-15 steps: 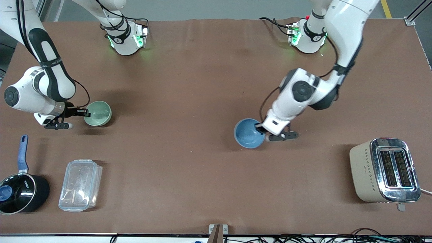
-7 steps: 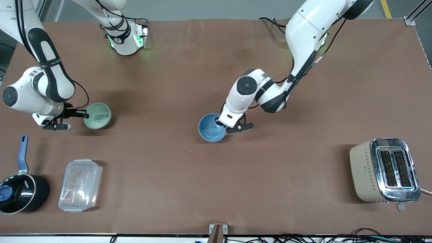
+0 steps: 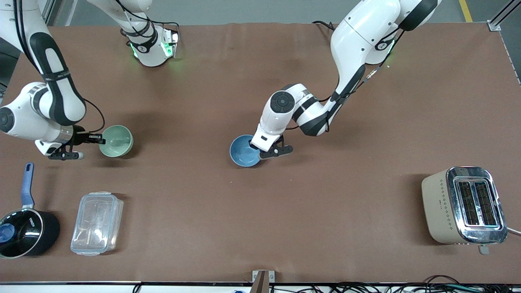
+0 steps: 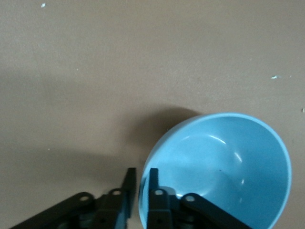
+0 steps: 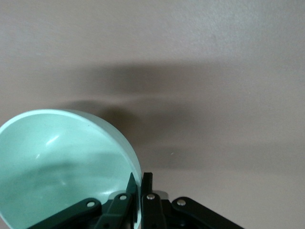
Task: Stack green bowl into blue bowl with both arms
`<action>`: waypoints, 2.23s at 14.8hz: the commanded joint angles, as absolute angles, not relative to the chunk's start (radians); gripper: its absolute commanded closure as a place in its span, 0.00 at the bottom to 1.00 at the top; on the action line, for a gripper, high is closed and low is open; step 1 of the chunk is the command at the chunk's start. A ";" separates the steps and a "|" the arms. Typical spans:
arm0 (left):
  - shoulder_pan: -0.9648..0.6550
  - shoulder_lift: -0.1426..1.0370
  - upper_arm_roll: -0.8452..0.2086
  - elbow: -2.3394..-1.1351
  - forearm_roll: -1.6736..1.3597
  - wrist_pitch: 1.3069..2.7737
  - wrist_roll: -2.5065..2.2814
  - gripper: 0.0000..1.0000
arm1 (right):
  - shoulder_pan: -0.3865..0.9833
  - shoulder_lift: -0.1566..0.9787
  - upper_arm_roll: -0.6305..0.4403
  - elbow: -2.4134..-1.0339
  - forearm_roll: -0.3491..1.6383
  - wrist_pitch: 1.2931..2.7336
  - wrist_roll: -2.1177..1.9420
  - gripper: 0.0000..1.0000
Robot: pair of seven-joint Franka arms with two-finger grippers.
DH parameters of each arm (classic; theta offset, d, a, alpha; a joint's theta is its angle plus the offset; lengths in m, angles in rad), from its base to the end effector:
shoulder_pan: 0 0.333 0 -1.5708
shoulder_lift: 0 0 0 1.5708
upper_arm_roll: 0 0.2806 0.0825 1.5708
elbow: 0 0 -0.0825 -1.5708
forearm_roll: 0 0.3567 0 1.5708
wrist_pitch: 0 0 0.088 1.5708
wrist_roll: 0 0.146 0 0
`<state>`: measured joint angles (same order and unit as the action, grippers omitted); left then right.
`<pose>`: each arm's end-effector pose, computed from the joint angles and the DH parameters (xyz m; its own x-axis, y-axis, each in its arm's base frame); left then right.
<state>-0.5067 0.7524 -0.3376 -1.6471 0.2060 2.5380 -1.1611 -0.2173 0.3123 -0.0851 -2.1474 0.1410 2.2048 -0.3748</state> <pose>0.4590 -0.4848 0.1652 0.9655 0.2606 -0.0007 0.2551 -0.9447 0.2060 0.4820 -0.1426 0.1870 0.9772 -0.0080 -0.2120 -0.0409 -0.9877 -0.1509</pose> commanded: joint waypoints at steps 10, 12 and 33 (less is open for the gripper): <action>-0.204 0.370 -0.311 -1.555 0.265 2.068 -0.834 0.00 | 0.234 0.276 -0.083 -1.876 0.265 1.960 0.273 1.00; -0.138 0.307 -0.313 -1.555 0.259 1.981 -0.697 0.00 | 0.323 0.276 -0.084 -1.876 0.346 2.000 0.316 1.00; -0.078 -0.090 -0.040 -1.650 -0.004 1.559 -0.048 0.00 | 0.710 0.494 -0.086 -1.921 0.459 2.457 0.581 0.97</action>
<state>-0.0650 -0.0378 -0.0598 -1.5985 0.0272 1.5598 -0.0649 0.6993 0.5078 -0.0749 -1.8975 0.4369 2.4407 0.5783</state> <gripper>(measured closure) 0.000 0.960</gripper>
